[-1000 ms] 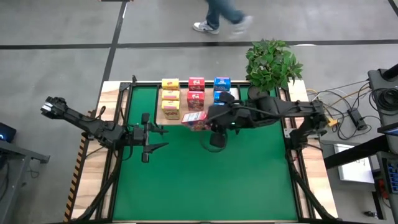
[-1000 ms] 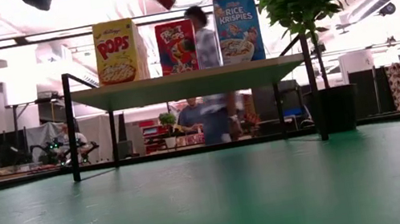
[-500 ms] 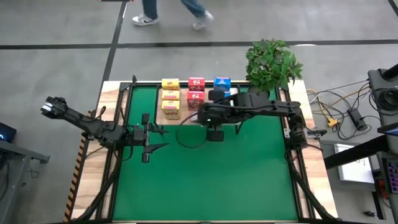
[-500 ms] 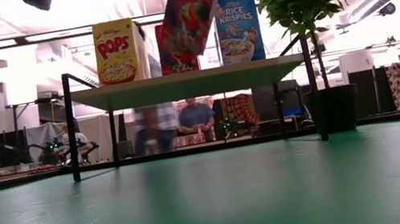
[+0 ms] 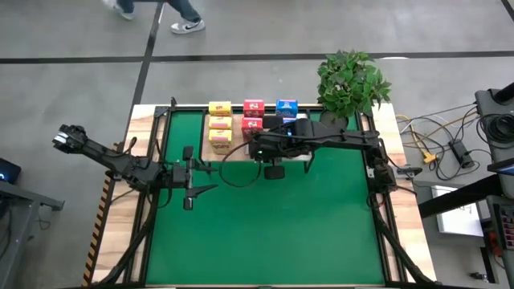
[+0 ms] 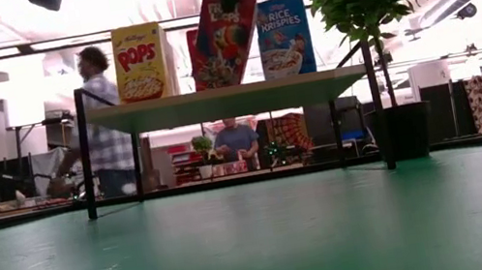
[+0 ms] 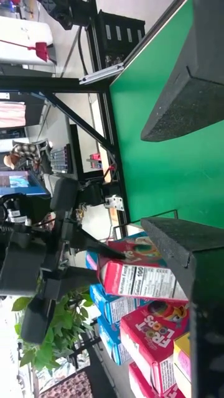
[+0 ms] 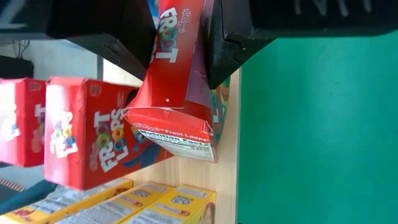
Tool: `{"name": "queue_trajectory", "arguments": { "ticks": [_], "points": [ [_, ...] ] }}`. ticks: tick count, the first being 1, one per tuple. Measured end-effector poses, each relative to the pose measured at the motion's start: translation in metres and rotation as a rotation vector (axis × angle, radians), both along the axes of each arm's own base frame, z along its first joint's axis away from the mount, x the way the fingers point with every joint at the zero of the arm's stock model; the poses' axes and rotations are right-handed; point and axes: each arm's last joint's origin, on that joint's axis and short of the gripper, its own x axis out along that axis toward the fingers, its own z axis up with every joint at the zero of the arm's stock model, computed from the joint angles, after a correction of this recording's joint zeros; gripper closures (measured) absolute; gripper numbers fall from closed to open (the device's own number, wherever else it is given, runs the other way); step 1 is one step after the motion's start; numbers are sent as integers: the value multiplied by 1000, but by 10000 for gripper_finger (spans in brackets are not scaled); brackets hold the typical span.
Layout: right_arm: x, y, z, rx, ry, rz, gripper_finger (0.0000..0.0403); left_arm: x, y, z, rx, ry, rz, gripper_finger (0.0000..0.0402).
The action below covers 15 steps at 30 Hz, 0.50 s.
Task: Stack cereal on shelf
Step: Put the red cereal box on the shelf aligned with the other red cereal boxes
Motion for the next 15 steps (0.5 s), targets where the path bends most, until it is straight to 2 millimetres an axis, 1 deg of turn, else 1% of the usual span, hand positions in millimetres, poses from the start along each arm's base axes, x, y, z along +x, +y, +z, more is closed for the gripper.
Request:
{"name": "queue_trajectory", "arguments": {
  "ticks": [10,15],
  "points": [
    [5,-1,-1,-15,-13,26,298,0,0,0,21,-1,-1,207],
    [6,0,-1,-13,-27,26,267,0,0,0,24,-3,-1,207]
  ]
}}
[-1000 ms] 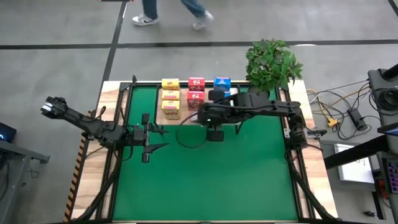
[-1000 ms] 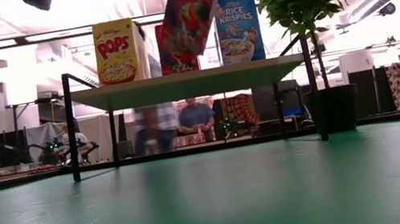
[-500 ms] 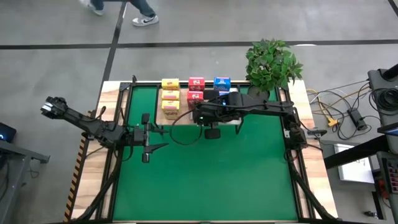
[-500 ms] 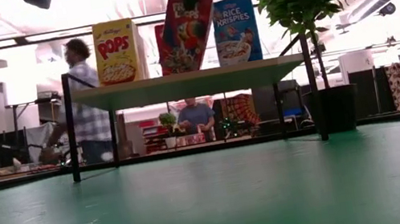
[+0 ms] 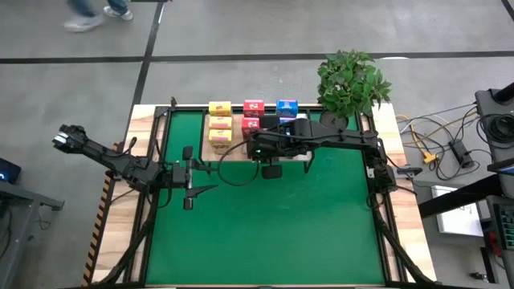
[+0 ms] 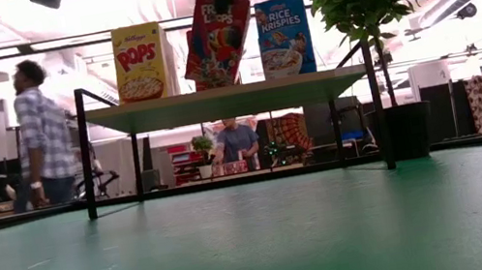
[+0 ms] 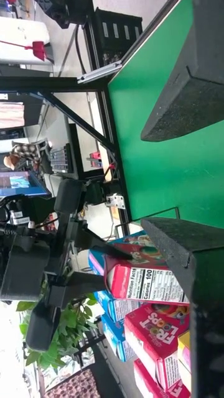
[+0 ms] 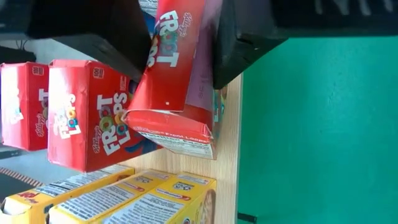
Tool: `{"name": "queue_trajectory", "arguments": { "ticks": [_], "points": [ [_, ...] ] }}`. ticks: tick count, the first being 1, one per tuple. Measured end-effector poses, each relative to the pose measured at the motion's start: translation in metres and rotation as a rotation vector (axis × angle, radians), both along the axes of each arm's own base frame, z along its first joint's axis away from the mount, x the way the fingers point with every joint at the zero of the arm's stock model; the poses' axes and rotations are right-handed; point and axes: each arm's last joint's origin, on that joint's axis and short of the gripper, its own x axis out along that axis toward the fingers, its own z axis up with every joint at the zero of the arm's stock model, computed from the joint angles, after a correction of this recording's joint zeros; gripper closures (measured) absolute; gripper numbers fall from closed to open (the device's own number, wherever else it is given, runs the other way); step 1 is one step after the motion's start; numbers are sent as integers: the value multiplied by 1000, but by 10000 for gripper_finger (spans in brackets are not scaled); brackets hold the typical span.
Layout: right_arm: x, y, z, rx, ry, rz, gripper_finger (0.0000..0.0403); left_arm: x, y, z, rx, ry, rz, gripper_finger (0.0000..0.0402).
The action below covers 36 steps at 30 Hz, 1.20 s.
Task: Stack cereal on shelf
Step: Put the red cereal box on the shelf aligned with the other red cereal boxes
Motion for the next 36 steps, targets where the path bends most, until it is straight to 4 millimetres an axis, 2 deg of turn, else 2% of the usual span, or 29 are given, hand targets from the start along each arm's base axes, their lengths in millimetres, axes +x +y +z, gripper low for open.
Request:
{"name": "queue_trajectory", "arguments": {
  "ticks": [9,36],
  "points": [
    [4,-2,3,-14,-49,7,219,0,0,0,-1,-3,0,207],
    [8,-3,7,-15,-107,6,163,0,0,2,-9,-21,0,207]
  ]
}}
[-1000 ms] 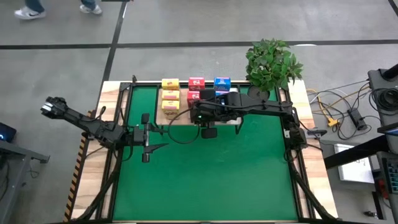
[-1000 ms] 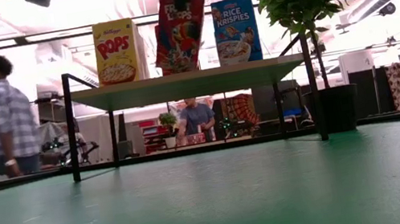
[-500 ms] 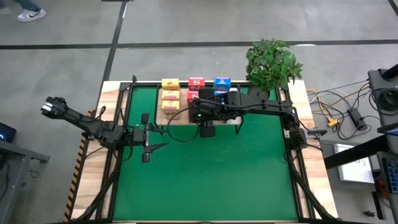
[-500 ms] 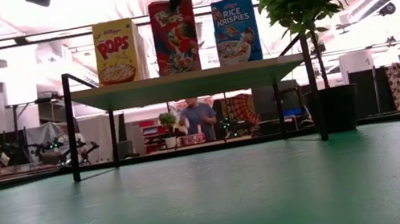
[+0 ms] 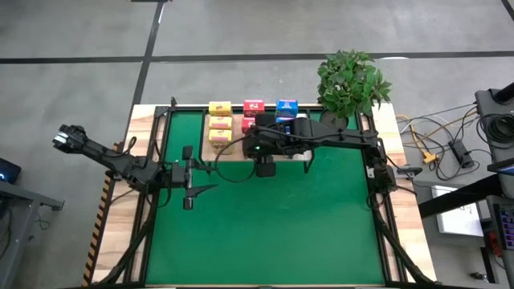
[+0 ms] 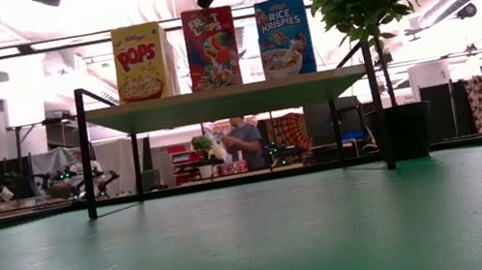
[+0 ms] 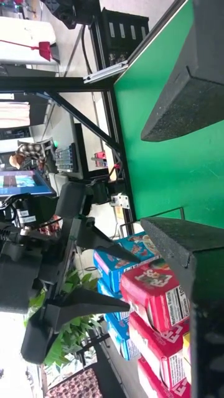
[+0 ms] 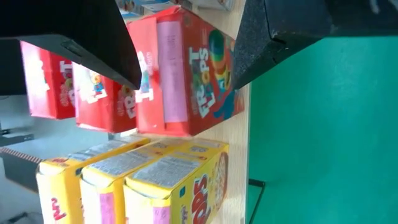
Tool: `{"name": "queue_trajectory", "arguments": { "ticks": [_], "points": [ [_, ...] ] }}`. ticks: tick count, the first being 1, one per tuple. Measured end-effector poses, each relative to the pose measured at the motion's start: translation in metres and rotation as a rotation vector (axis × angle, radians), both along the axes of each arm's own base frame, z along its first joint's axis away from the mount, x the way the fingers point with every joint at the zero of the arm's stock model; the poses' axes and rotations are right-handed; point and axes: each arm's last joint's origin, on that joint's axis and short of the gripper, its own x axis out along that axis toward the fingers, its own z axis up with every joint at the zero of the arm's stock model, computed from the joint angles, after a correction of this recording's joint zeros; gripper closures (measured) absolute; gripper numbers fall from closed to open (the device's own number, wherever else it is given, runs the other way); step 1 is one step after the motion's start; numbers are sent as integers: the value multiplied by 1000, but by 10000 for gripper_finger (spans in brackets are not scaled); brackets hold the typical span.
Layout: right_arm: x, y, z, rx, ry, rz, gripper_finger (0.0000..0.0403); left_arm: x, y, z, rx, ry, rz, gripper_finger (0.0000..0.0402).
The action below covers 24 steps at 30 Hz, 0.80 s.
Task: Stack cereal on shelf
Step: Put the red cereal box on the shelf aligned with the other red cereal boxes, then adjust the blue cereal box on the shelf
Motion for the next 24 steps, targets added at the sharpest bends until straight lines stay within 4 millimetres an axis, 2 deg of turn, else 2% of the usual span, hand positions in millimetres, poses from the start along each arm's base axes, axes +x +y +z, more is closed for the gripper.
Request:
{"name": "queue_trajectory", "arguments": {
  "ticks": [8,13,19,24],
  "points": [
    [-6,3,11,6,-45,-1,168,0,0,0,0,0,13,207],
    [-20,23,28,40,-104,18,183,0,1,0,-13,1,39,207],
    [-32,52,32,74,-92,52,248,6,-1,-5,11,28,40,207],
    [-31,70,13,87,-27,60,321,8,-3,-8,24,44,40,207]
  ]
}}
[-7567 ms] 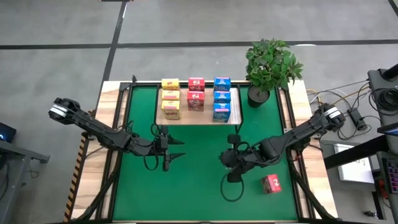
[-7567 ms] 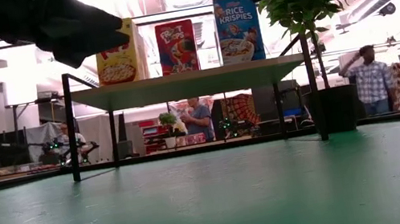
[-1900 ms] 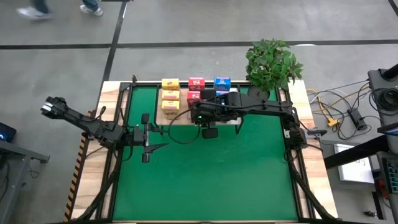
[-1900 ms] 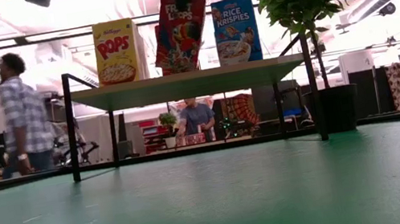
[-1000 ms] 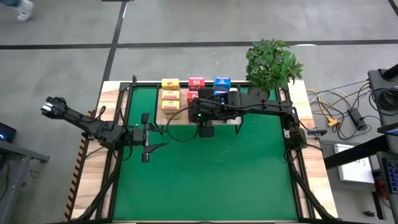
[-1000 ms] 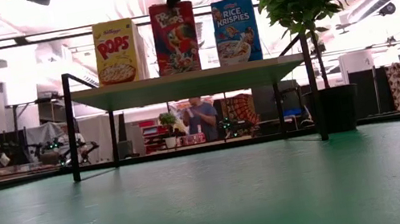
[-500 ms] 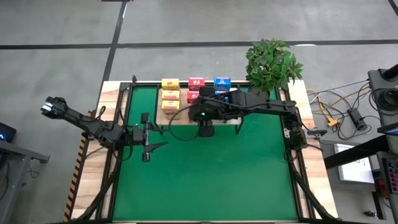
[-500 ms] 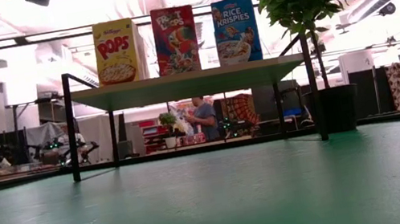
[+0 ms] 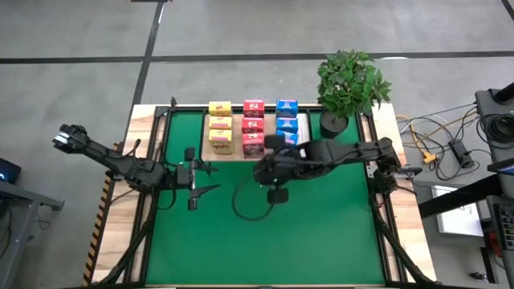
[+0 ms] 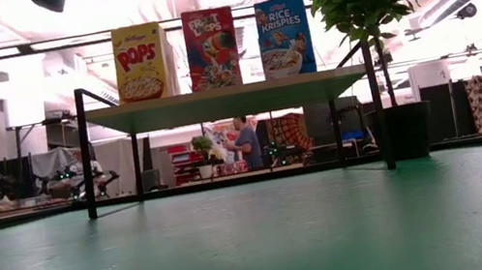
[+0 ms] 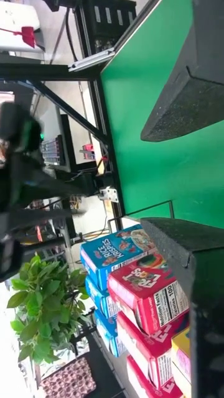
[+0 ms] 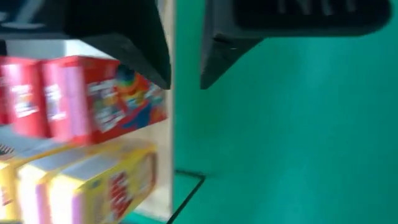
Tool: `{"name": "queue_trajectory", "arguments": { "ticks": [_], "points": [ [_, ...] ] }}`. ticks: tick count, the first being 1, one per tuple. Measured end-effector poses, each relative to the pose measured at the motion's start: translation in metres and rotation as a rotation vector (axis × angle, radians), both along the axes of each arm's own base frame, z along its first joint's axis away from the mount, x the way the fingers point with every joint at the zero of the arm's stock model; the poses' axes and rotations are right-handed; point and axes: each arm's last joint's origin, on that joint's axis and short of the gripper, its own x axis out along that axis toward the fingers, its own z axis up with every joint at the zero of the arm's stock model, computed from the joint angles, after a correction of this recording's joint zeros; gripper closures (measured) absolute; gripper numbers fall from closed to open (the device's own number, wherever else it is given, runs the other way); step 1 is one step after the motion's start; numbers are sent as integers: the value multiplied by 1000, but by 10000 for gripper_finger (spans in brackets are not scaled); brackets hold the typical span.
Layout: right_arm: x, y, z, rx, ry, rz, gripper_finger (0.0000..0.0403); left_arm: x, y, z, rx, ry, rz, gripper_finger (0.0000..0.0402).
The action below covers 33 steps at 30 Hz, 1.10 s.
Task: Stack cereal on shelf
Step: Adjust the blue cereal box on the shelf
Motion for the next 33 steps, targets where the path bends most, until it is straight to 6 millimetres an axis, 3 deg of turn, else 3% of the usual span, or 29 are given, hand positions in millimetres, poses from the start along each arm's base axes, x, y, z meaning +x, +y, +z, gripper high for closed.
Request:
{"name": "queue_trajectory", "arguments": {
  "ticks": [6,14,19,26,33],
  "points": [
    [7,13,-40,-13,66,-19,386,-1,0,1,-1,-2,1,207],
    [16,20,-85,-128,14,-109,394,0,0,-1,-48,1,4,207],
    [22,24,-110,-132,-35,-122,394,7,-3,-16,-91,60,13,207],
    [22,33,-136,-197,-91,-145,394,31,-14,-38,-96,121,23,212],
    [-2,39,-144,-196,-138,-109,394,47,-19,-54,-41,141,103,238]
  ]
}}
